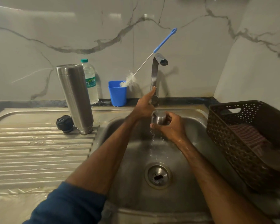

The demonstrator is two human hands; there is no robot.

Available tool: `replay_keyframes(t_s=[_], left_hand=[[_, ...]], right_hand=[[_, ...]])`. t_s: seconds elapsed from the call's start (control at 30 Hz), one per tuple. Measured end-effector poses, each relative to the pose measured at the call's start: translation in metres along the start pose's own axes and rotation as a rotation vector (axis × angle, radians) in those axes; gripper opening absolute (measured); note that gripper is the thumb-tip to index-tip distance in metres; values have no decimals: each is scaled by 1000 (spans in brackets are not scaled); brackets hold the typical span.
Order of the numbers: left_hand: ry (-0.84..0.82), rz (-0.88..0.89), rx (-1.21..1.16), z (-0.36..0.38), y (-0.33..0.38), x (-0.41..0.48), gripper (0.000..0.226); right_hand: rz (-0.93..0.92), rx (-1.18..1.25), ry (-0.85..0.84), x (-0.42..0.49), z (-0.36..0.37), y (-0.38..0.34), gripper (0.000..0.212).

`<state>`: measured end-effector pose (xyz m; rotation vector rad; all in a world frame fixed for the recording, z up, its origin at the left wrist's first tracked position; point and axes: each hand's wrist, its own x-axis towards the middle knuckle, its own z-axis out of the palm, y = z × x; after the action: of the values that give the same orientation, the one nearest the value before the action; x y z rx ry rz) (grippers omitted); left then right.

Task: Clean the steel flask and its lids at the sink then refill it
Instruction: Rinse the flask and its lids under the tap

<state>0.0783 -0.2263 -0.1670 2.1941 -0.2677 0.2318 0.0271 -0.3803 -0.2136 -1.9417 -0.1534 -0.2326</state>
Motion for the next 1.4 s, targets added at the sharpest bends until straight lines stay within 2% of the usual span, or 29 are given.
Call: replay_keyframes(t_s=[0.13, 0.27, 0.37, 0.43, 0.5, 0.57, 0.6, 0.7, 0.73, 0.8, 0.83, 0.93, 1.03, 1.13, 1.23, 1.33, 1.4], left_hand=[[-19, 1, 155, -16, -12, -22, 66], [25, -113, 198, -17, -13, -70, 42], [-20, -205, 207, -7, -21, -105, 36], [-5, -229, 210, 0, -25, -116, 35], [14, -229, 198, 1, -24, -120, 32], [25, -214, 223, 2, -18, -119, 29], [29, -207, 237, 3, -17, -119, 29], [44, -248, 269, 6, -20, -120, 28], [47, -260, 272, 6, -21, -121, 27], [56, -280, 261, 4, -24, -121, 25], [64, -293, 254, 3, -22, -122, 25], [69, -317, 243, 2, -20, -122, 25], [55, -319, 255, 2, -20, -122, 26], [57, -334, 239, 2, -21, -123, 29], [52, -340, 241, 1, -21, -122, 30], [53, -334, 234, 1, -20, -123, 32], [52, -336, 239, 1, -19, -123, 34]], right_hand=[[27, -63, -32, -3, -3, -2, 52], [66, -187, -89, -8, -3, -2, 74], [72, -304, -107, -14, -4, -5, 76], [-14, -343, -25, -20, -7, -15, 75], [-204, -331, 169, -25, -10, -31, 75], [-324, -321, 280, -29, -7, -33, 71], [-286, -360, 246, -30, -5, -28, 67], [-15, -558, 17, -31, 1, -14, 61], [-16, -563, 57, -30, 0, -14, 59], [-131, -465, 210, -28, 0, -20, 60], [-157, -460, 213, -29, 1, -22, 62], [-15, -550, 6, -31, 4, -16, 64], [-54, -452, 89, -28, 2, -17, 65], [6, -570, -88, -30, 5, -15, 65], [-11, -501, -32, -29, 9, -14, 72], [64, -518, -172, -30, 8, -14, 58], [49, -427, -136, -32, 9, -16, 62]])
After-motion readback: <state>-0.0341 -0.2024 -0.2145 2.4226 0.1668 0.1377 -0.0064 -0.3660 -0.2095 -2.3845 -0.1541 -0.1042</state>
